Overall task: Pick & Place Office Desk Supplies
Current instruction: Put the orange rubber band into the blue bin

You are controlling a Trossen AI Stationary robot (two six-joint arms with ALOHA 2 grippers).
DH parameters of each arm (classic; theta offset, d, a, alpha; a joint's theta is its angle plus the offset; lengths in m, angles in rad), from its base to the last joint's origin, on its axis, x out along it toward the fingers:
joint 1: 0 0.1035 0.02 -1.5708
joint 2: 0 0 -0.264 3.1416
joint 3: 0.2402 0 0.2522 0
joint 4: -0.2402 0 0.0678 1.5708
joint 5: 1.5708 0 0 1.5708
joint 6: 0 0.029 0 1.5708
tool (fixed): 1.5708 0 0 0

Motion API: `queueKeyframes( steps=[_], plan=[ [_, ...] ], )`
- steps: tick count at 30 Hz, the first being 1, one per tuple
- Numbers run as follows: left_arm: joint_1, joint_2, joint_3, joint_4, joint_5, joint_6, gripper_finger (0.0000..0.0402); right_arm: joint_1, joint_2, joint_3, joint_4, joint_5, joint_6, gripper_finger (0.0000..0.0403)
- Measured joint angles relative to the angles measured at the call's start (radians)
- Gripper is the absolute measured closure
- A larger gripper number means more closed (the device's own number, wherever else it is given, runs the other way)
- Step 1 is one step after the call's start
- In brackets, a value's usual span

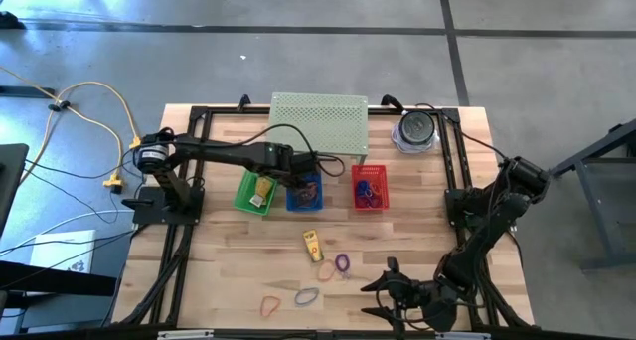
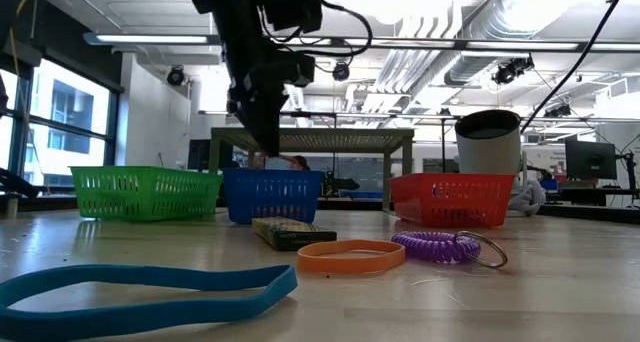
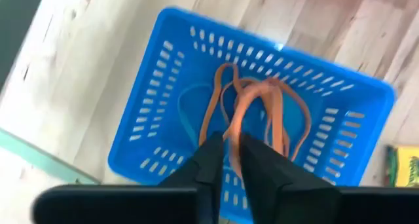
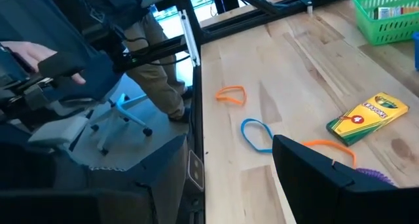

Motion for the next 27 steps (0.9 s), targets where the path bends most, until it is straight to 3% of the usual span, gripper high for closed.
queueKeyframes(
  steps=[9, 14, 17, 19, 22, 27],
  plan=[
    [0.0, 0.0, 0.0, 0.023, 0.0, 0.015, 0.0274, 0.002, 0.0, 0.0, -0.001, -0.005, 0.043, 0.0188],
    [-0.003, 0.0, 0.028, 0.022, 0.006, 0.011, 0.0263, 0.008, 0.021, 0.0, 0.038, -0.004, 0.03, 0.0188],
    [-0.009, -0.009, 0.072, 0.021, 0.06, 0.01, 0.0262, 0.008, 0.036, 0.0, 0.095, -0.008, -0.008, 0.0188],
    [-0.021, -0.025, 0.109, 0.015, 0.118, 0.013, 0.0262, 0.005, 0.044, 0.001, 0.135, -0.004, -0.055, 0.0188],
    [-0.057, -0.067, 0.135, -0.021, 0.19, 0.049, 0.0262, -0.005, 0.048, 0.0, 0.178, -0.006, -0.25, 0.0188],
    [-0.156, -0.139, 0.134, -0.161, 0.187, 0.076, 0.0262, -0.061, 0.047, 0.001, 0.261, -0.001, -0.456, 0.0188]
  ],
)
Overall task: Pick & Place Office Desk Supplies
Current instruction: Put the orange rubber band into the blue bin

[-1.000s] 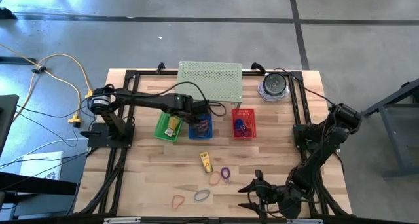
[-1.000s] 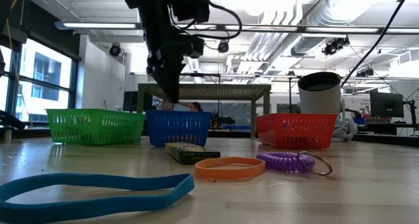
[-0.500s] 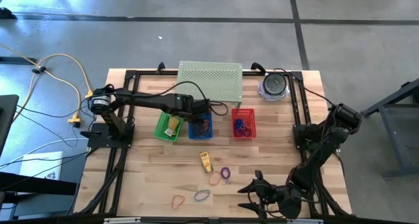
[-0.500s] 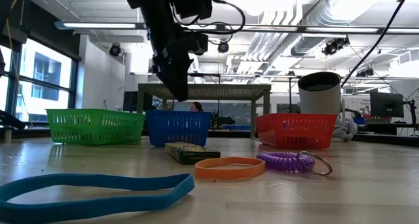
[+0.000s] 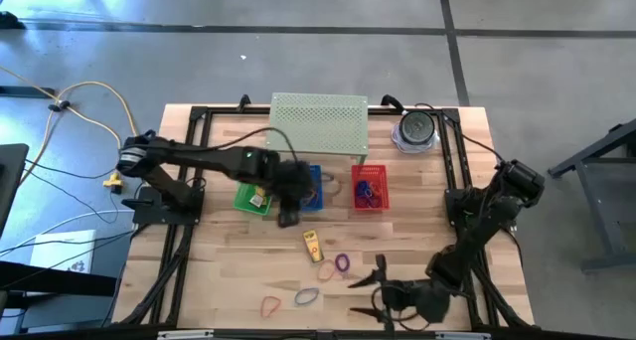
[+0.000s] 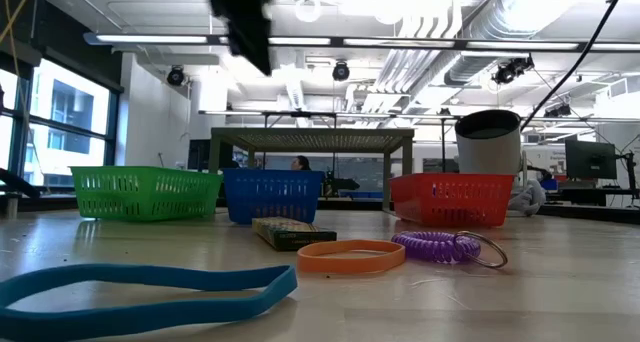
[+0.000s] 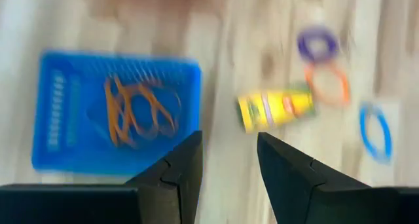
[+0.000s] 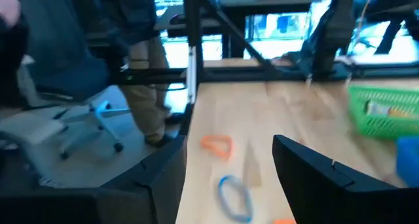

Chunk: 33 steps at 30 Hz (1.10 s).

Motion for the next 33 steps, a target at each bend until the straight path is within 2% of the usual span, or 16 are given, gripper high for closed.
queueKeyframes(
  steps=[3, 5, 11, 15, 21, 27, 33],
  plan=[
    [-0.076, -0.021, 0.0, -0.122, -0.018, -0.026, 0.0262, -0.045, -0.001, 0.027, -0.023, -0.04, -0.043, 0.0188],
    [-0.135, -0.022, -0.002, -0.182, -0.02, -0.044, 0.0262, -0.078, -0.001, 0.069, -0.108, -0.094, -0.046, 0.0188],
    [-0.327, -0.022, -0.055, -0.214, -0.049, -0.062, 0.0262, -0.167, -0.001, 0.257, -0.575, -0.177, 0.098, 0.0188],
    [-0.442, -0.029, -0.133, -0.211, -0.085, -0.11, 0.0262, -0.226, -0.001, 0.32, -0.762, -0.268, 0.184, 0.0188],
    [-0.584, -0.038, -0.266, -0.164, -0.226, -0.293, 0.0262, -0.3, 0.023, 0.323, -0.812, -0.399, 0.134, 0.0188],
    [-0.701, -0.037, -0.37, 0.074, -0.264, -0.379, 0.0262, -0.353, 0.108, 0.323, -0.821, -0.434, 0.093, 0.0188],
    [-0.781, -0.037, -0.402, 0.241, -0.509, -0.446, 0.0262, -0.387, 0.204, 0.323, -0.81, -0.416, 0.045, 0.0188]
  ],
)
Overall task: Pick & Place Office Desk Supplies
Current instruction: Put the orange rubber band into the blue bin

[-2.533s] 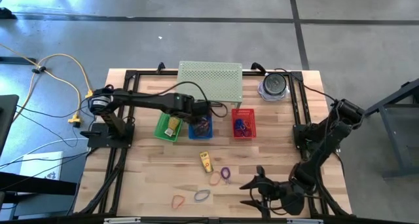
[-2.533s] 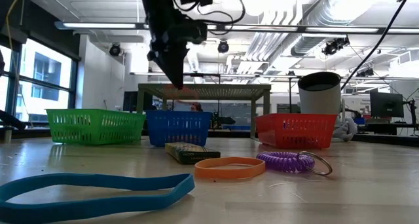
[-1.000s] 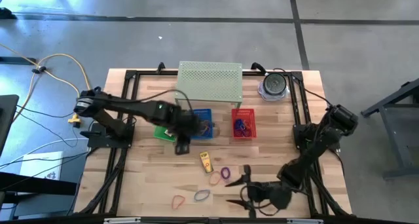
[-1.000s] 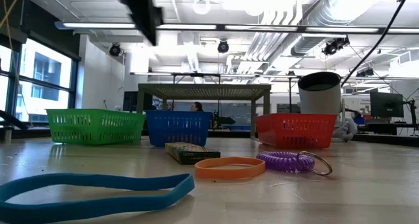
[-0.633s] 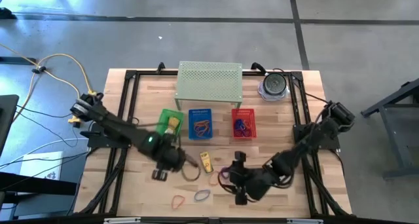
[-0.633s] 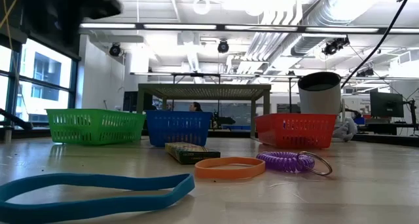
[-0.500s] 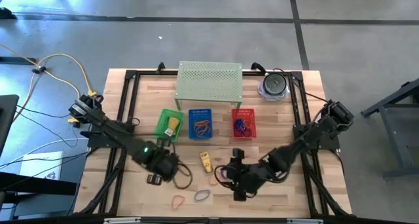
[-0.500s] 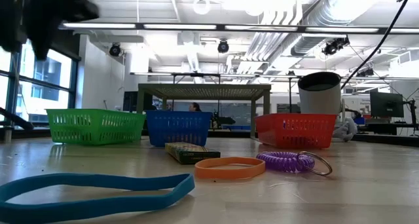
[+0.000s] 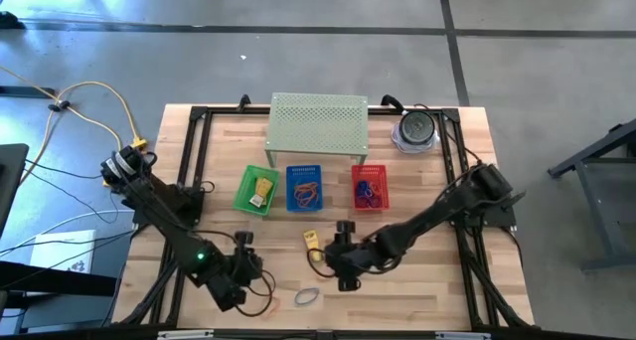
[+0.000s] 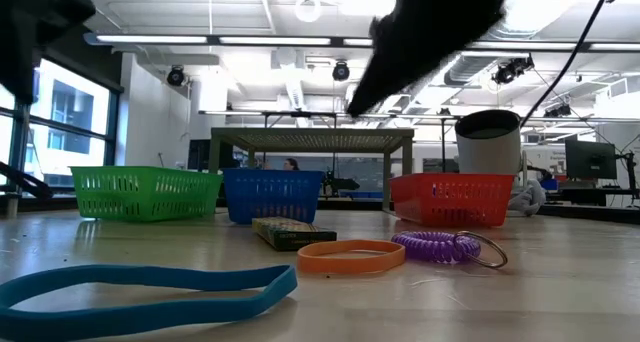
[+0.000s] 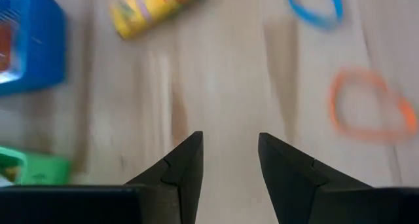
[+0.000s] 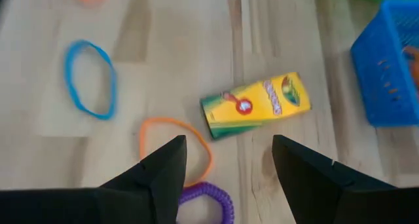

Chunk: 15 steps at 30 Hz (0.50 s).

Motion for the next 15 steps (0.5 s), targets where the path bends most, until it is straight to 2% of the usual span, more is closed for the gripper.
queueKeyframes(
  steps=[2, 5, 9, 15],
  plan=[
    [-0.02, 0.0, 0.0, 0.038, -0.07, -0.041, 0.0262, -0.008, 0.029, 0.0, 0.005, -0.005, 0.005, 0.0188],
    [-0.046, 0.0, -0.009, 0.093, -0.118, -0.068, 0.0262, -0.013, 0.059, 0.0, 0.011, -0.007, 0.009, 0.0188],
    [-0.072, 0.001, -0.026, 0.205, -0.138, -0.063, 0.0262, -0.012, 0.095, 0.0, 0.016, -0.012, 0.009, 0.0188],
    [-0.081, 0.009, -0.028, 0.268, -0.152, -0.051, 0.0262, -0.012, 0.108, 0.0, 0.035, -0.014, 0.015, 0.0188]
  ],
)
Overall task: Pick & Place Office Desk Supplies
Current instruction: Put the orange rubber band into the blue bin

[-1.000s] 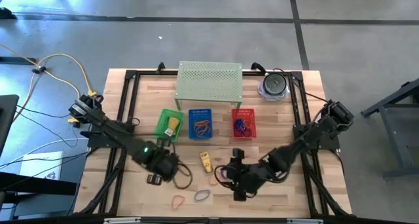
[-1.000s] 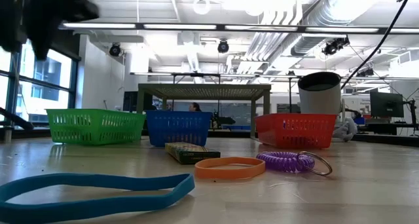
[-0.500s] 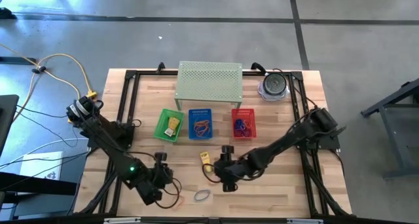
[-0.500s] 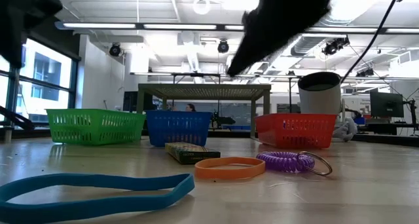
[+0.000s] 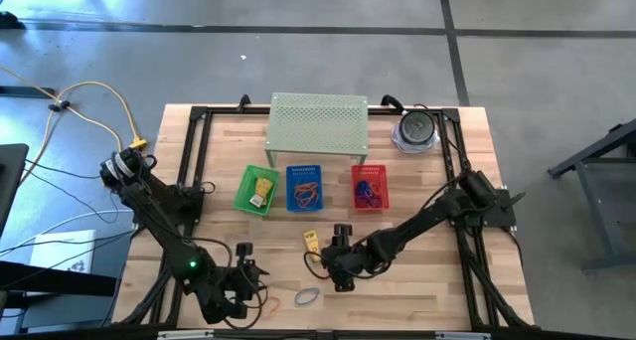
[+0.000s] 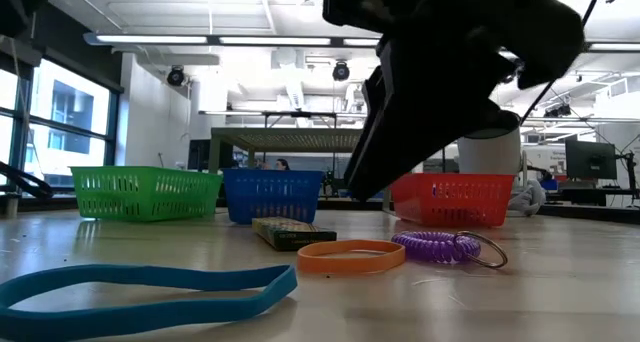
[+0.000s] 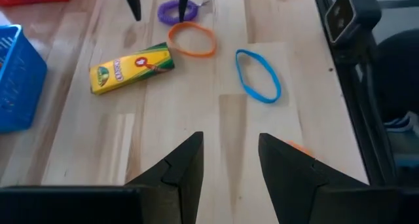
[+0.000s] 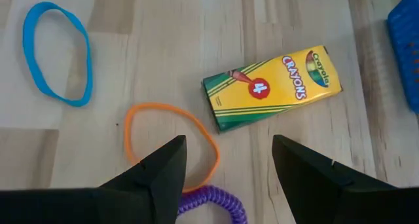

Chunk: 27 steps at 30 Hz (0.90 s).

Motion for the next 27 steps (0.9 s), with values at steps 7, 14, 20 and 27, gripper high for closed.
queueKeyframes(
  steps=[7, 14, 20, 27],
  plan=[
    [0.006, 0.014, 0.0, 0.008, -0.026, -0.001, 0.0262, 0.003, 0.0, -0.007, 0.018, -0.001, 0.029, 0.0188],
    [0.006, 0.044, 0.0, 0.015, -0.026, 0.008, 0.0262, 0.002, 0.037, -0.02, 0.067, -0.027, 0.023, 0.0188],
    [0.006, 0.063, 0.0, 0.035, -0.026, 0.022, 0.0262, -0.005, 0.07, -0.021, 0.081, -0.055, 0.022, 0.0188],
    [0.012, 0.075, 0.001, 0.059, -0.024, 0.044, 0.0262, -0.026, 0.093, -0.02, 0.096, -0.122, 0.054, 0.0188]
  ],
)
